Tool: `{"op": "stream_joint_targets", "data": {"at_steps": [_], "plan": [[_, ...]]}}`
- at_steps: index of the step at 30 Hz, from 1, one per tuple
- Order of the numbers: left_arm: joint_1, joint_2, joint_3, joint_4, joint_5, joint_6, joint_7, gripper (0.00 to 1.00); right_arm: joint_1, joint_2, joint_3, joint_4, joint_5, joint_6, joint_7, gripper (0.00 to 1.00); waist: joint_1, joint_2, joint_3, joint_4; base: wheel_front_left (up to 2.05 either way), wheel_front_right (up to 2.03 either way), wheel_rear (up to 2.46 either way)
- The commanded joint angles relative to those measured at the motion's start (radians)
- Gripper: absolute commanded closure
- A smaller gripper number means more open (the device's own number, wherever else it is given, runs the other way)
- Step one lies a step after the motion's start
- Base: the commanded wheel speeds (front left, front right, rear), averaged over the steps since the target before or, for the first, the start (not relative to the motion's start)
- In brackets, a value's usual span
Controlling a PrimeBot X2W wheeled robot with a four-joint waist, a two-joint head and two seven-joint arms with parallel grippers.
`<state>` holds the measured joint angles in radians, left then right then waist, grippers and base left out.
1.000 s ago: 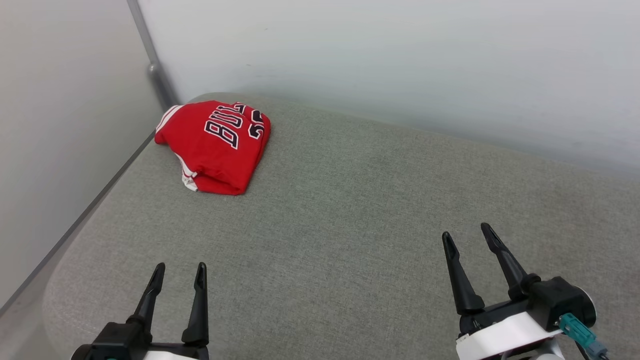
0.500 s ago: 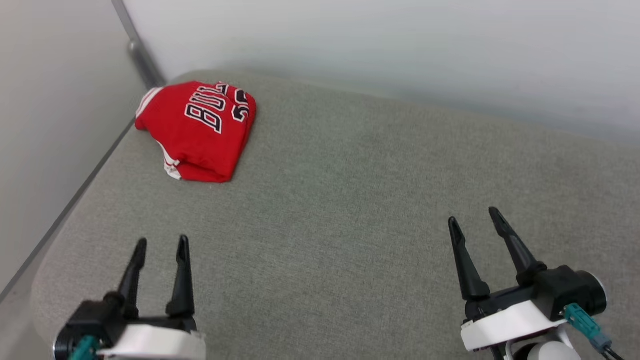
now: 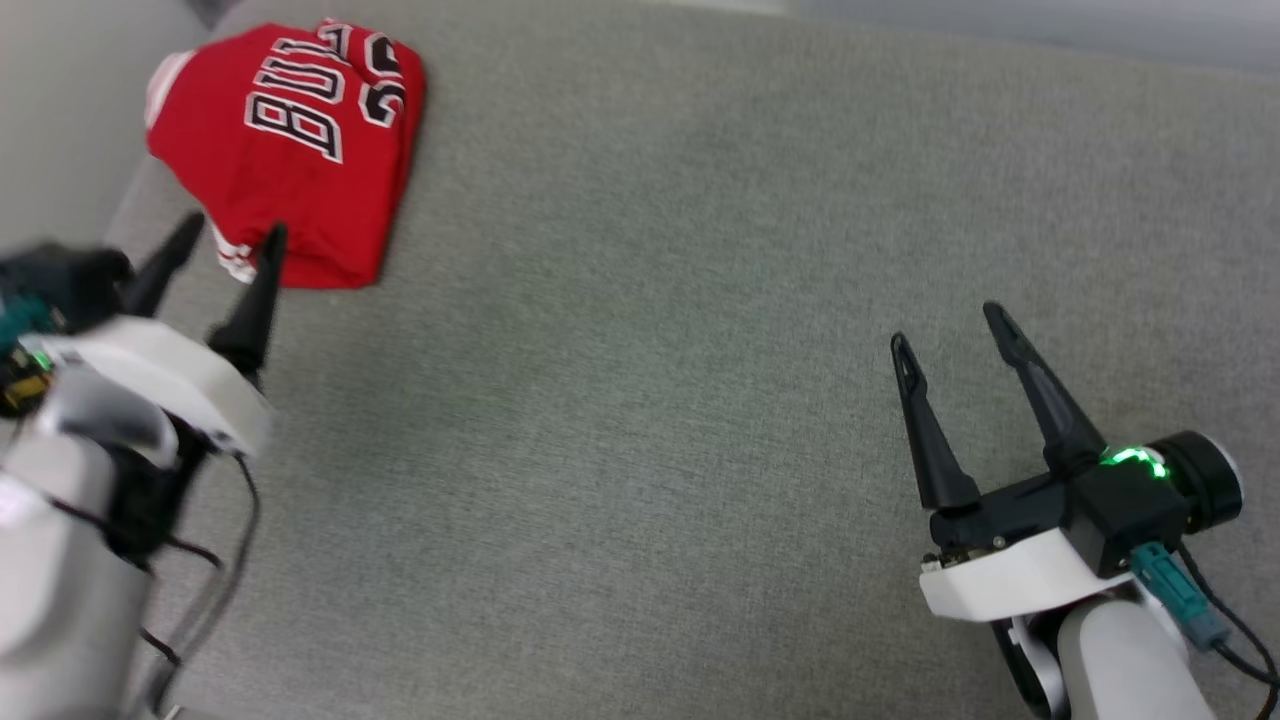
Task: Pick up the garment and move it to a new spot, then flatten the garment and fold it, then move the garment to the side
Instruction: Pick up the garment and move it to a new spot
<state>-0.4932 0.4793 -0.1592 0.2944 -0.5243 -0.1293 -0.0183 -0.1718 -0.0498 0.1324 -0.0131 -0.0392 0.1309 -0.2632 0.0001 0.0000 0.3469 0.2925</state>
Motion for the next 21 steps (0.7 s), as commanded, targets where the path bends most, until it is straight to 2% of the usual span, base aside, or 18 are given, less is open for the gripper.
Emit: {"op": "stream_joint_targets", "data": {"at_steps": [1, 6, 10, 16, 21], "plan": [[-0.026, 0.018, -0.008, 0.008, -0.015, -0.002, 0.02, 0.0, -0.016, -0.001, -0.002, -0.007, -0.003, 0.0, -0.002, 0.0, -0.0001, 0.0, 0.068, -0.029, 0.0, 0.0, 0.0], [-0.21, 0.198, -0.114, 0.057, -0.215, -0.001, 0.282, 0.0, -0.054, -0.001, -0.005, -0.033, -0.019, 0.0, -0.002, 0.0, -0.0001, 0.0, 0.158, -0.067, 0.0, 0.0, 0.0], [-0.334, 0.294, -0.152, 0.077, -0.394, -0.001, 0.465, 0.0, -0.076, 0.0, 0.01, -0.044, -0.031, 0.0, -0.002, 0.0, -0.0001, 0.0, 0.218, -0.105, 0.0, 0.0, 0.0], [-0.452, 0.383, -0.224, 0.124, -0.518, -0.001, 0.652, 0.0, -0.096, 0.0, 0.017, -0.061, -0.022, 0.0, -0.002, 0.0, -0.0001, 0.0, 0.284, -0.158, 0.0, 0.0, 0.0], [-0.501, 0.405, -0.267, 0.176, -0.557, -0.001, 0.713, 0.0, -0.094, -0.001, 0.024, -0.067, -0.011, 0.0, -0.002, 0.0, -0.0001, 0.0, 0.311, -0.191, 0.0, 0.0, 0.0]]}}
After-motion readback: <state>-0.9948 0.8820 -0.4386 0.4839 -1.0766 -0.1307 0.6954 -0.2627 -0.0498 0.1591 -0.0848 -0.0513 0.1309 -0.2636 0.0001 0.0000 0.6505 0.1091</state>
